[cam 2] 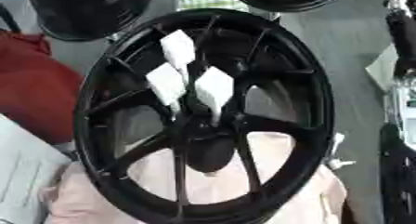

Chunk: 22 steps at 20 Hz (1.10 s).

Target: Pull the pin out of the wheel hub.

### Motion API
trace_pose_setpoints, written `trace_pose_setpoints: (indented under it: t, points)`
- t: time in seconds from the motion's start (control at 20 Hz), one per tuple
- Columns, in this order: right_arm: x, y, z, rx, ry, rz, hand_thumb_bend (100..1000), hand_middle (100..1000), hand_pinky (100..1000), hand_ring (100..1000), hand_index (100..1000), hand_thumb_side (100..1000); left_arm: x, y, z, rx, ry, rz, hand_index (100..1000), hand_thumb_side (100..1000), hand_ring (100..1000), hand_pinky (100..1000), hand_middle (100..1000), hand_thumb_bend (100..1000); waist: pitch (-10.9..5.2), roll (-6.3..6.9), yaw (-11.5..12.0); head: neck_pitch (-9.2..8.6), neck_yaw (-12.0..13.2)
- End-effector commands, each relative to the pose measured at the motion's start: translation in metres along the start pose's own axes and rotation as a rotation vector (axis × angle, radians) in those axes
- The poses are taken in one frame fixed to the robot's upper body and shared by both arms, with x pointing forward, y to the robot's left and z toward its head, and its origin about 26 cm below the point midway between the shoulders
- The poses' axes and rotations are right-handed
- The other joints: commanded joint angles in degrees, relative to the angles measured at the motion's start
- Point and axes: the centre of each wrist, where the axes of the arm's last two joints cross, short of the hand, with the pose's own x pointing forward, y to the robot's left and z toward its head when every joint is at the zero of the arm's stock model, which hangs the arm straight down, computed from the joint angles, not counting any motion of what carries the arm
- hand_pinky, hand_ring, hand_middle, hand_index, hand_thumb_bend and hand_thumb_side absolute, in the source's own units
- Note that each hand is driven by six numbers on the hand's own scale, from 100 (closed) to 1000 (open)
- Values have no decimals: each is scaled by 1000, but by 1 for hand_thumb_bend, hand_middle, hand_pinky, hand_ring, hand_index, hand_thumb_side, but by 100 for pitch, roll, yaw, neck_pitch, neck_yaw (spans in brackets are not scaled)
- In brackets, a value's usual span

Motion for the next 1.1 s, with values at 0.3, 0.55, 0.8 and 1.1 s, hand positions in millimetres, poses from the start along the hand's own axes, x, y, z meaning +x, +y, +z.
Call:
trace_pose_setpoints:
  t: [0.3, 0.55, 0.8, 1.1]
  points:
    - [14, -5, -6, 3, -49, 18, 100, 582, 866, 817, 741, 554, 19, 11, -13, -39, -82, -80, 720, 727, 650, 629, 573, 100, -121, 17, 11, 13, -77]
    - [14, -9, -7, -7, -52, 35, 100, 581, 867, 818, 741, 551, 41, 20, -27, -121, -174, -184, 721, 664, 646, 631, 575, 100, -24, 2, 38, -35, -107]
    - [14, -18, -7, -31, -54, 61, 100, 581, 868, 819, 741, 547, 77, 33, -51, -308, -330, -388, 724, 560, 651, 648, 584, 100, 63, -7, 97, -60, -270]
    - [15, -29, -7, -72, -56, 90, 100, 582, 869, 820, 742, 545, 131, 37, -82, -599, -490, -716, 727, 401, 664, 683, 593, 100, 93, 1, 167, -109, -499]
